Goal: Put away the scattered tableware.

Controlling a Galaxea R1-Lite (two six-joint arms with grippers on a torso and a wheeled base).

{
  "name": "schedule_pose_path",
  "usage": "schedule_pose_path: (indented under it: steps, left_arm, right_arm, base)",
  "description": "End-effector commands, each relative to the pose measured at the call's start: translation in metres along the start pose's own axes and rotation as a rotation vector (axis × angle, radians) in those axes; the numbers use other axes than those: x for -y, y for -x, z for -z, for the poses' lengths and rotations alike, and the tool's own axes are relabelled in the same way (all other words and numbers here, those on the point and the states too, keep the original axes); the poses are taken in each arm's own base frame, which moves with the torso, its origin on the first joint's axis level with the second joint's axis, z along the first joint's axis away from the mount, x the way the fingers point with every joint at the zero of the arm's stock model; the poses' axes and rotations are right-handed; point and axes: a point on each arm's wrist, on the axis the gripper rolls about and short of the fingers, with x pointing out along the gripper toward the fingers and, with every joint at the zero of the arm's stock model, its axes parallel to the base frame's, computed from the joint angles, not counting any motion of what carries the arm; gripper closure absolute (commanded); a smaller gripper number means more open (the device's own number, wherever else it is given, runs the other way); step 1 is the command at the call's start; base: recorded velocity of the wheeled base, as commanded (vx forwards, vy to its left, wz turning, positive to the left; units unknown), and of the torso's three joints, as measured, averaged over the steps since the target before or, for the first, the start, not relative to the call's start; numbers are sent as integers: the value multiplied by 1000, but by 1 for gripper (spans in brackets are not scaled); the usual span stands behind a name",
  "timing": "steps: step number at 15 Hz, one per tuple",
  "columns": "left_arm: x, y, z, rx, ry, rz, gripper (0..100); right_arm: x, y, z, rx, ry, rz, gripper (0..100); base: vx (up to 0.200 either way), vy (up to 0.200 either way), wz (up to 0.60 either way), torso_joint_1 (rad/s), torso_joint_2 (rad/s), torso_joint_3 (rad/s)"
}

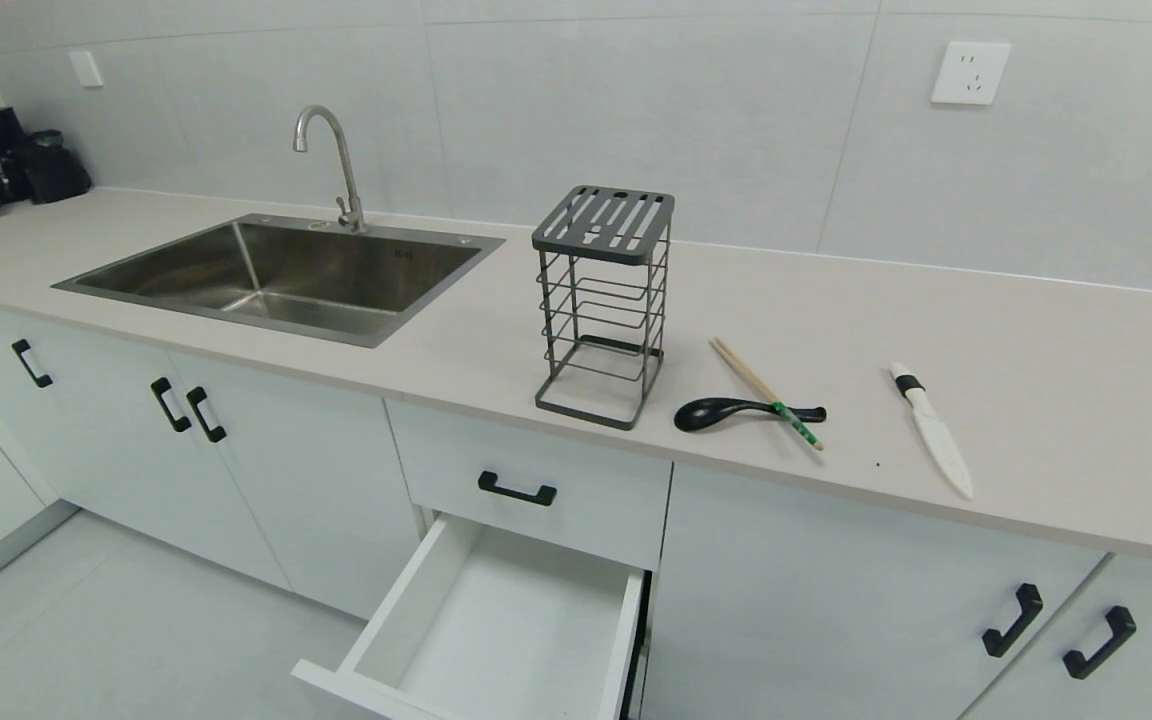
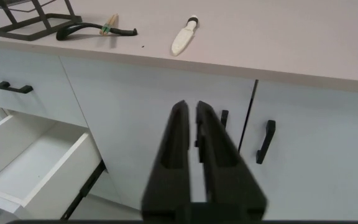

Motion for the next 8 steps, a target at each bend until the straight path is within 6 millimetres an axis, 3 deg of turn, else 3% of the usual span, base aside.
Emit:
schedule_pose_path:
  steps: [1, 6, 8]
  left_arm:
    - [0, 0, 0, -1, 0, 0, 0]
    - [0, 0, 0, -1, 0, 0, 0]
    - [0, 0, 0, -1, 0, 0, 0]
  right_arm:
    - [0, 0, 0, -1, 0, 0, 0]
    - [0, 0, 0, -1, 9, -5, 0]
    - [-1, 5, -27, 196, 1, -7, 0]
  base:
    - [0, 0, 0, 0, 0, 0]
    - [0, 0, 0, 0, 0, 0]
    - [0, 0, 0, 0, 0, 0]
